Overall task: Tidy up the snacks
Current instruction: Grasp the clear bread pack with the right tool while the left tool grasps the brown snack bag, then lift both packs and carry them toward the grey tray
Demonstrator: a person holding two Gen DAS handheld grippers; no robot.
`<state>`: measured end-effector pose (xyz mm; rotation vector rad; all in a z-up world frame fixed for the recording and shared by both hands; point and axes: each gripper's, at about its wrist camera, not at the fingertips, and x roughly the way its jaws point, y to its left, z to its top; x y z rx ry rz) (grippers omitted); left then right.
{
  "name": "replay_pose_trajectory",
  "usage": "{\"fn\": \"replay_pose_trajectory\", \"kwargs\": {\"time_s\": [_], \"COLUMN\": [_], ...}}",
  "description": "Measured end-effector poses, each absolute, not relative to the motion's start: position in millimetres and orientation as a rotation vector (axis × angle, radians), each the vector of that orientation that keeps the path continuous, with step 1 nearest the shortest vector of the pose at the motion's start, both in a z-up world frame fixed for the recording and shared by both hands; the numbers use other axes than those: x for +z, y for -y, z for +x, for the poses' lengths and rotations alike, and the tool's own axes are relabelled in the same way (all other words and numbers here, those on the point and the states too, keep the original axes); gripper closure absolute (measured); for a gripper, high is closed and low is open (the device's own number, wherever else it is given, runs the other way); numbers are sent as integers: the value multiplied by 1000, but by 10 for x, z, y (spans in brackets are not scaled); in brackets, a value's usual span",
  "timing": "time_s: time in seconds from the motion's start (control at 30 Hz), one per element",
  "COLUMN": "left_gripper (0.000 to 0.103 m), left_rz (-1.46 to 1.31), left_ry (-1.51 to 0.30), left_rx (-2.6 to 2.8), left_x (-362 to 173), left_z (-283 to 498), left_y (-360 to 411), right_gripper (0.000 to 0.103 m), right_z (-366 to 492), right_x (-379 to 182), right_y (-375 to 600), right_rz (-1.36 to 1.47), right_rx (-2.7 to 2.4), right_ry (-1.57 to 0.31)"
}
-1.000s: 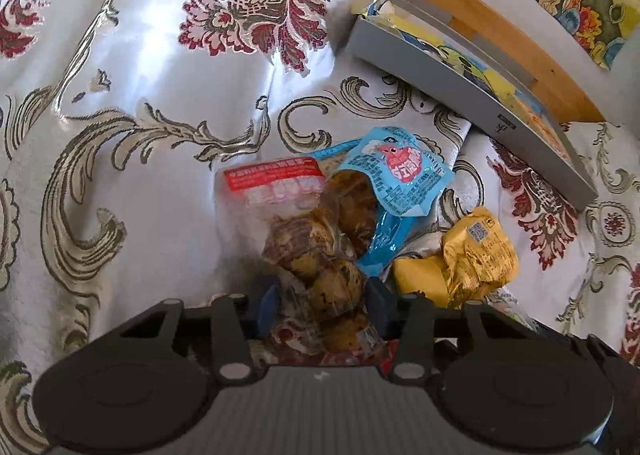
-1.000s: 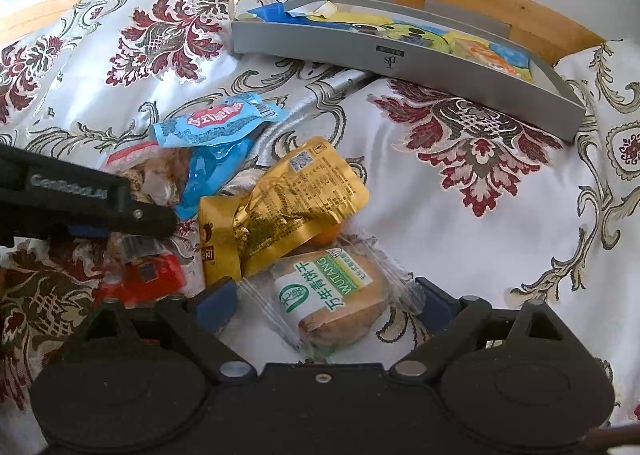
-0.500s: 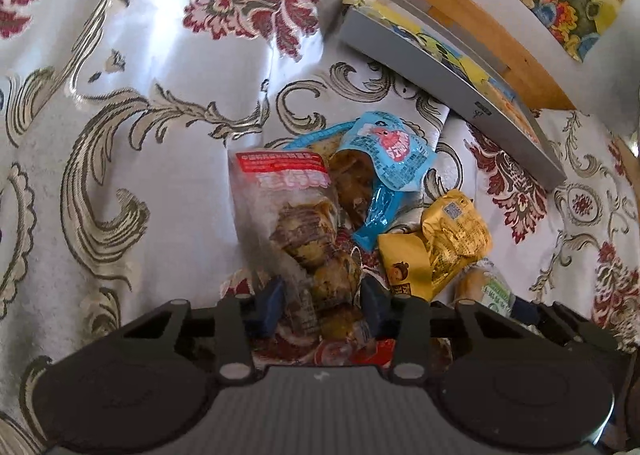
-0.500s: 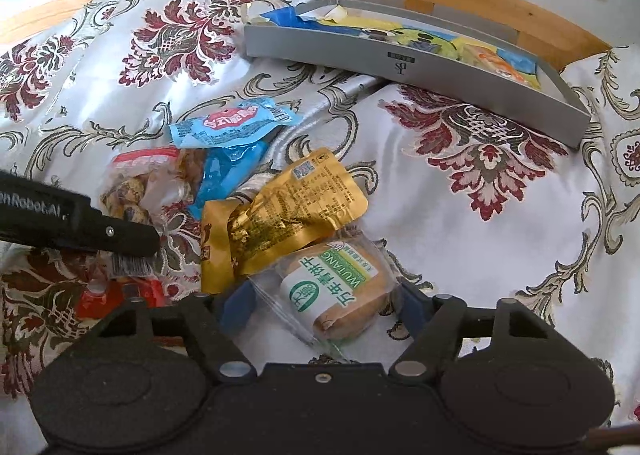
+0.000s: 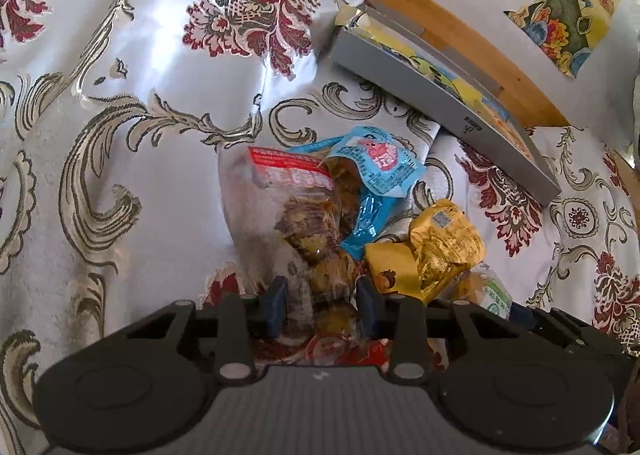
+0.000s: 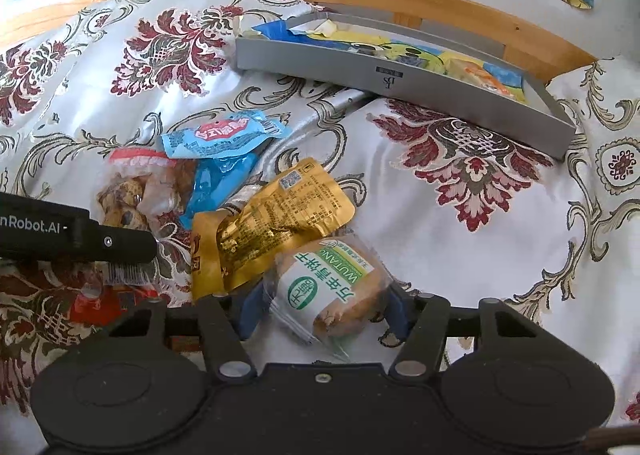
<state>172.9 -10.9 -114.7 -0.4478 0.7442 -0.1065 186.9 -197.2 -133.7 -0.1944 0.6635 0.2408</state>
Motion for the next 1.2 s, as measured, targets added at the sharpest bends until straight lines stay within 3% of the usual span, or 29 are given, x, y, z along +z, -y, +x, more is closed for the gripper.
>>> {"fn": "replay_pose_trajectory", "kwargs": {"time_s": [1.2], "left_gripper": [71], "left_rz": [-561], "left_ry": [-635], "left_rx": [-254], "left_x": [-1114], "left_z": [1534], "left_y": [282], "right_gripper": [45], "right_z": [1623], "right_x": [-987], "right_y": [1995], "right_rz": [-253], "right_rx": [152], "right_ry": [-491]}}
